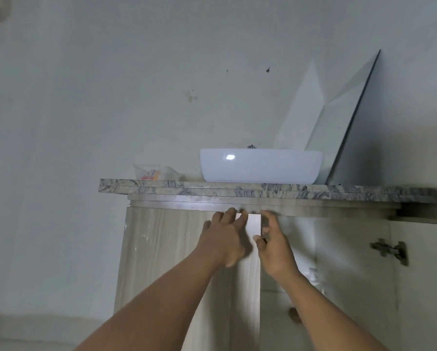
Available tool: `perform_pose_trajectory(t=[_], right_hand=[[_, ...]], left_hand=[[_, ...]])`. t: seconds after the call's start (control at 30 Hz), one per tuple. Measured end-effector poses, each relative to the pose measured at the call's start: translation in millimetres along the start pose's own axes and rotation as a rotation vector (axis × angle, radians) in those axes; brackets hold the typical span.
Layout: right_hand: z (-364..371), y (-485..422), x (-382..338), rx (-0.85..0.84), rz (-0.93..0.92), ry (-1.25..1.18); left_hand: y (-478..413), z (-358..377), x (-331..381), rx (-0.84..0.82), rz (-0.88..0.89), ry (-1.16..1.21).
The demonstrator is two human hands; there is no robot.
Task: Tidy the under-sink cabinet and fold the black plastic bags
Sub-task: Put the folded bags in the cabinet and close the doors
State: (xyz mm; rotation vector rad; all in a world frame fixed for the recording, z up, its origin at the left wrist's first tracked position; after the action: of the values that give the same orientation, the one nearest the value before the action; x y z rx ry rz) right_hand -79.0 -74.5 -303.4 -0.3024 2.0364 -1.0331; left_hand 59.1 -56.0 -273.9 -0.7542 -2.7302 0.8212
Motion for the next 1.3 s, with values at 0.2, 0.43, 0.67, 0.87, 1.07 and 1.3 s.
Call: perform_pose_trajectory(t=[0.2, 0.43, 0.67, 0.87, 1.07, 1.3], right_hand=[[28, 5, 24, -0.037, 0.016, 0.218], [40, -8, 46, -0.163, 0.085, 0.487], [25, -11, 47, -0.330, 0.112, 0.644], [-58, -2, 36, -0.322, 0.083, 0.770], [-192, 8, 34, -0.227, 0.105, 0.806], [-359, 33, 41, -0.094, 0.167, 1.127]], left_hand=[[-30, 37, -13, 0.104, 0.058, -0.052], [-50, 63, -29, -0.047, 0.058, -0.225], [-47, 72, -30, -0.215, -0.015, -0.312], [-43, 48, 17, -0.234, 0.043, -0.135], [-44, 27, 136, -0.218, 0.127, 0.120], [-36, 30, 316, -0.255, 0.261, 0.326]])
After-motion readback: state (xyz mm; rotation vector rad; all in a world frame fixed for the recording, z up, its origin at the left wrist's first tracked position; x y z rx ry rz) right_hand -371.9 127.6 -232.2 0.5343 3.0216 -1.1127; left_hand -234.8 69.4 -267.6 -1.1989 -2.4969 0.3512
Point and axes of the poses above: each hand's wrist, its own y-axis away from the middle knuckle, its own z-axis out of the palm, x = y × z, the point moved 5 cm from there along -y, towards the middle knuckle, and after that the axes turned 4 degrees about y, right-handed, at the moved point
